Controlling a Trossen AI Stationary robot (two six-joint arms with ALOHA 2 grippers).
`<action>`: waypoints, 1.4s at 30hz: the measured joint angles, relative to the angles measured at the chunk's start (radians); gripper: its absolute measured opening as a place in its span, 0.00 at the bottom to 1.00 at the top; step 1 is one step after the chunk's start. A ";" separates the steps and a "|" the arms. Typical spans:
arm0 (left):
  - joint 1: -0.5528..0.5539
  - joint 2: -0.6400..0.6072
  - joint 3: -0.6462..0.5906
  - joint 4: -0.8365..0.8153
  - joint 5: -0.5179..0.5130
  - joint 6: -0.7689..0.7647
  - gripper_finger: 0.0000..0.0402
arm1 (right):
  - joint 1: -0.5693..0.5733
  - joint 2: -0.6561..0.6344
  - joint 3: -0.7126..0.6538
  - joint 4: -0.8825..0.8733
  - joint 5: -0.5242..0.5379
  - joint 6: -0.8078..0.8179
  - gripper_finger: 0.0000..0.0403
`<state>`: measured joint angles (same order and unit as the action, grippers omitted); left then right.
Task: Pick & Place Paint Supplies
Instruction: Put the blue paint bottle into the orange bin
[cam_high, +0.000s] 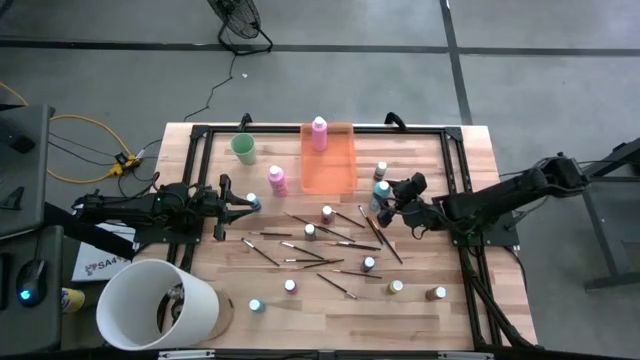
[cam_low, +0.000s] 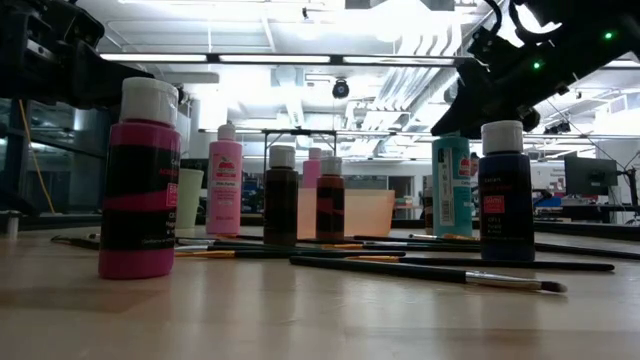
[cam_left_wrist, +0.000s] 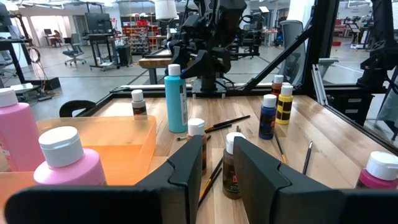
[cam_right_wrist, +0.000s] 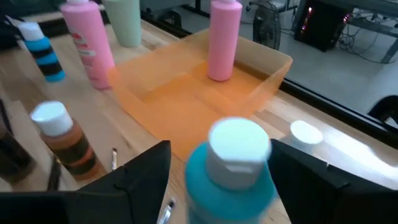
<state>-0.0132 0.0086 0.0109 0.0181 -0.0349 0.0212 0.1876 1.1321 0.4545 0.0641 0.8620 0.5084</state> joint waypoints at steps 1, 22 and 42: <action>0.000 0.000 0.000 0.000 0.000 0.000 0.22 | 0.000 0.006 0.000 0.015 0.000 -0.009 0.62; 0.000 0.000 0.000 0.000 0.000 0.000 0.22 | 0.000 0.015 0.000 0.054 0.029 -0.045 0.30; 0.000 0.000 0.000 0.000 0.000 0.000 0.22 | -0.170 -0.149 0.032 0.279 -0.197 -0.311 0.29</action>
<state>-0.0133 0.0086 0.0109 0.0181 -0.0345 0.0208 0.0179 0.9833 0.4862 0.3428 0.6655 0.1976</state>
